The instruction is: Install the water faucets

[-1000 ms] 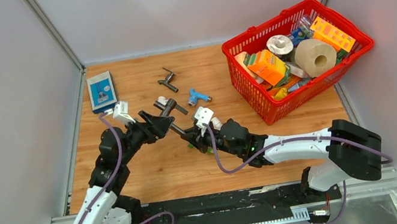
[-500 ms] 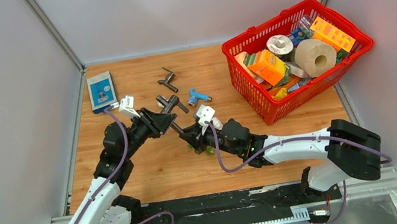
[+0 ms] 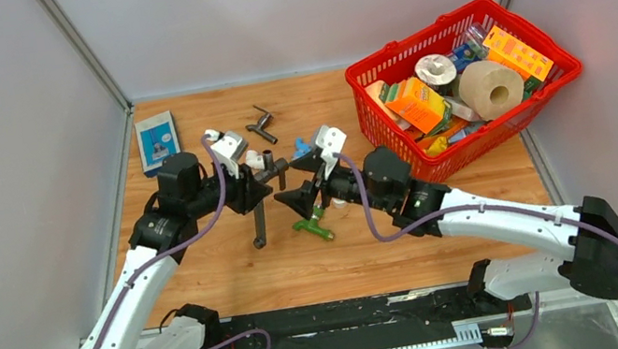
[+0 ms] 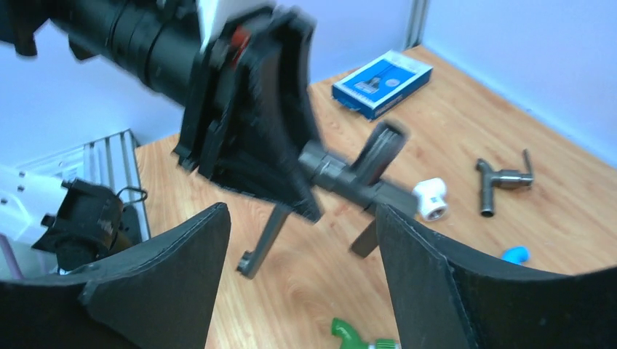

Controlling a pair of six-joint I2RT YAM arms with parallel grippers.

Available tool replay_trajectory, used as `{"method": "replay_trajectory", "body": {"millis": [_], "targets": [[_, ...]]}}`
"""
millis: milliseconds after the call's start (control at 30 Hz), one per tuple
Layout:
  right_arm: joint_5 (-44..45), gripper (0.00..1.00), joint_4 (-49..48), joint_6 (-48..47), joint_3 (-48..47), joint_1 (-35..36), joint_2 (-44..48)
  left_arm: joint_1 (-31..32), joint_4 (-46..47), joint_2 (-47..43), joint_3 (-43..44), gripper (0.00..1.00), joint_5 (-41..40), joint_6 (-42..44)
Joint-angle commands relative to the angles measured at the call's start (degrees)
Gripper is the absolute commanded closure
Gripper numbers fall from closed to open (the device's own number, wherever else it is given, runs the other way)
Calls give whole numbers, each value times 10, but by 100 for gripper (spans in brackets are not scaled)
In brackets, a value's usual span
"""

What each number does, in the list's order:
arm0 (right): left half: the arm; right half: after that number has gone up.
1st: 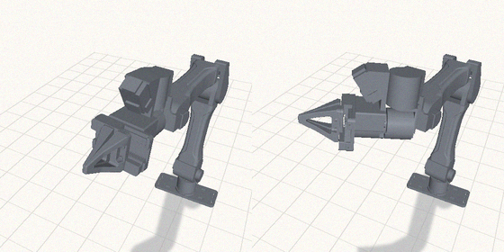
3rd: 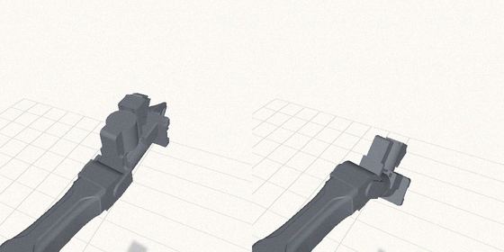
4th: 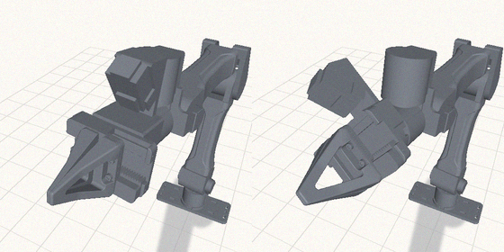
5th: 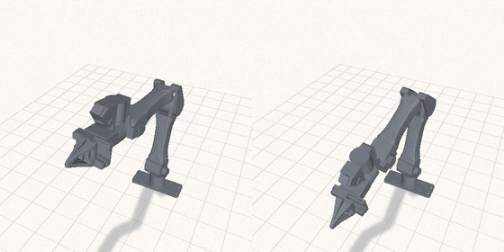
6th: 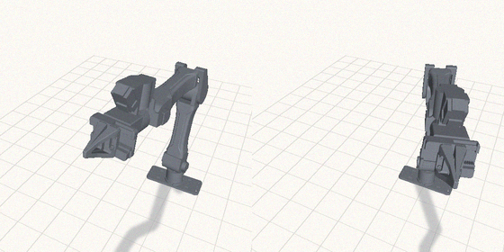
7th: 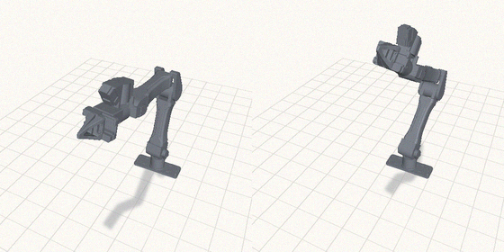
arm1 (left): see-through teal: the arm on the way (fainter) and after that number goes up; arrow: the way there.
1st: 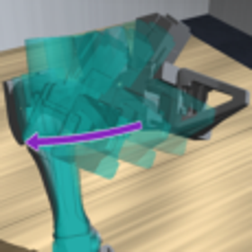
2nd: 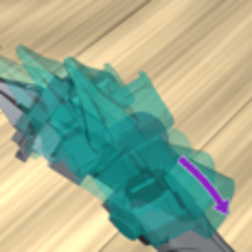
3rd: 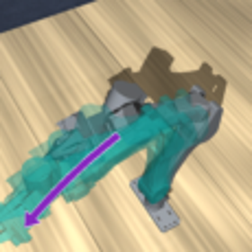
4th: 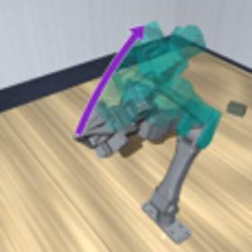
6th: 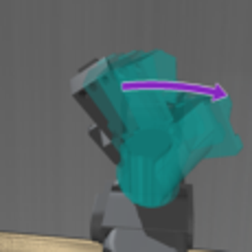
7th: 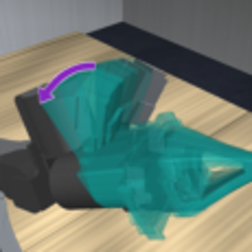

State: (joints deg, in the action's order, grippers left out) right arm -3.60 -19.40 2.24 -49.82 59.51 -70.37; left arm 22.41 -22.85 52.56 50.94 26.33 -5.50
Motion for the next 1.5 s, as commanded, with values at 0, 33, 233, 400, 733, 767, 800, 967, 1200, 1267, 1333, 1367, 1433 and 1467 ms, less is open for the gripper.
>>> {"method": "replay_trajectory", "body": {"millis": [0,33,233,400,733,767,800,967,1200,1267,1333,1367,1433,1467], "targets": [[-25,22,95,13,-59,-45,27,5,-36,-3,22,100,106,129],[-27,22,109,26,-71,-53,26,10,-28,-7,2,100,118,131],[-61,19,132,103,-108,-61,-12,28,40,-63,-64,100,130,140],[-87,22,115,152,-118,-61,-52,29,62,-88,-90,100,128,132],[-102,55,73,195,-106,-57,-92,29,72,-94,-95,100,119,122],[-102,63,71,196,-105,-58,-92,29,73,-93,-95,100,119,119],[-99,75,70,198,-102,-57,-92,29,76,-96,-95,100,118,117],[-67,100,53,213,-85,-58,-65,29,108,-113,-110,86,96,96],[-34,100,26,234,-59,-58,-20,30,185,-131,-148,46,116,59],[-33,100,18,240,-52,-58,-9,35,192,-129,-152,42,115,58],[-34,100,13,246,-49,-58,-2,40,192,-125,-153,41,114,59],[-35,100,9,247,-48,-57,1,45,192,-123,-153,41,116,60],[-36,100,0,254,-43,-58,8,52,192,-120,-154,39,123,66],[-38,100,-5,260,-41,-57,10,55,192,-118,-155,40,128,71]]}}
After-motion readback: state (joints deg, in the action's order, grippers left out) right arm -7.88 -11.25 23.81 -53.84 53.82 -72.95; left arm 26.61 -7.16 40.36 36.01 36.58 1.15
